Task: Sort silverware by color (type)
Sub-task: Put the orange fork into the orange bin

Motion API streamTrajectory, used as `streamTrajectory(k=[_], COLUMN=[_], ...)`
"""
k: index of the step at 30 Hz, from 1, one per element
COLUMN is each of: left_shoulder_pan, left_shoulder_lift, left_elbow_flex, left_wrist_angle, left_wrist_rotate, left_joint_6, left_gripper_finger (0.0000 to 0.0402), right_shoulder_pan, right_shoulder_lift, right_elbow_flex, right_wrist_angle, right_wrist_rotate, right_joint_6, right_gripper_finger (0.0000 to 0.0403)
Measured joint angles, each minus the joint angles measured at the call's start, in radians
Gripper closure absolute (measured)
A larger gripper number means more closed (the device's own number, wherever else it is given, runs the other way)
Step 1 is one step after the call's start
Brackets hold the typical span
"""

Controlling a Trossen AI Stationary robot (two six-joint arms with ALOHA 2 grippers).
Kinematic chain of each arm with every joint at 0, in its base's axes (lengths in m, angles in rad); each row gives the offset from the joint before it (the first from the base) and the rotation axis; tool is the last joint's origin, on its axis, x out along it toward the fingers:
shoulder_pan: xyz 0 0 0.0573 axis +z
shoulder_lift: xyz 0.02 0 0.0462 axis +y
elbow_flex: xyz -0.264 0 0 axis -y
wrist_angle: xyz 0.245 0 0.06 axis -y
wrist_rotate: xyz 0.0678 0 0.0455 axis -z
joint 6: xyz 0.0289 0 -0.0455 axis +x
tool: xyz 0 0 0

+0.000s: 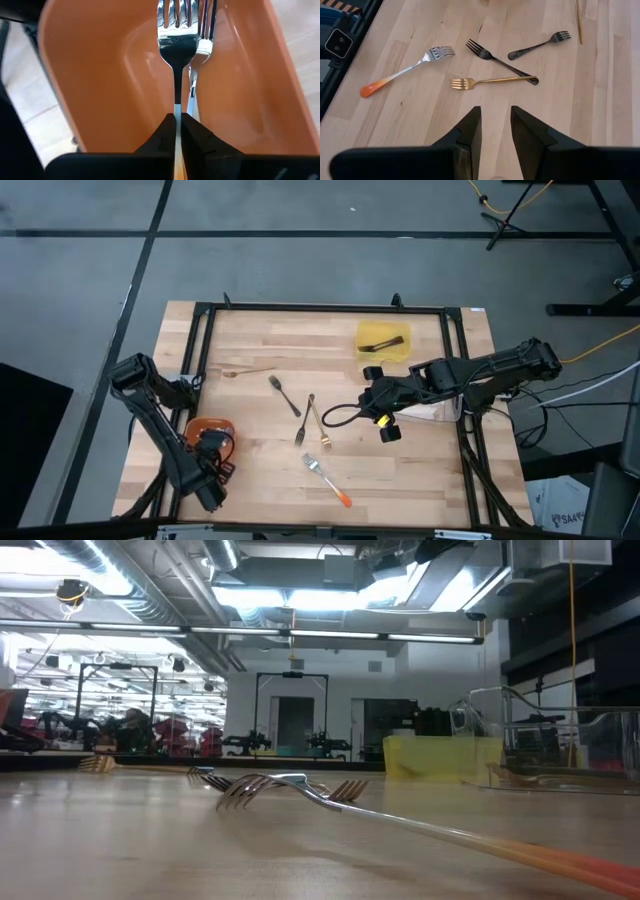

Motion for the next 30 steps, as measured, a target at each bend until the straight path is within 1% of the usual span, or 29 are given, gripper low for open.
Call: streamTrajectory(k=[14, 20, 30], left_shoulder_pan=[0.0, 0.0, 0.0], left_shoulder_lift=[0.0, -0.001, 0.001], left_elbow_flex=[-0.141, -0.147, -0.148], left_wrist_angle=[0.157, 0.165, 0.169], left_wrist_rotate=[0.015, 0.015, 0.007], left_joint_6=[0.008, 0.007, 0.008], left_gripper_finger=[0.0395, 0.0393, 0.0364], right_shoulder_pan=[0.0, 0.0, 0.0], right_shoulder_lift=[0.0, 0.0, 0.0], right_elbow_flex=[0.0, 0.0, 0.0], right_wrist_angle=[0.0, 0.0, 0.0], right_wrist_rotate=[0.0, 0.001, 0.002], right_joint_6=[0.0, 0.0, 0.0], right_gripper_finger=[0.0308, 0.0308, 0.0308])
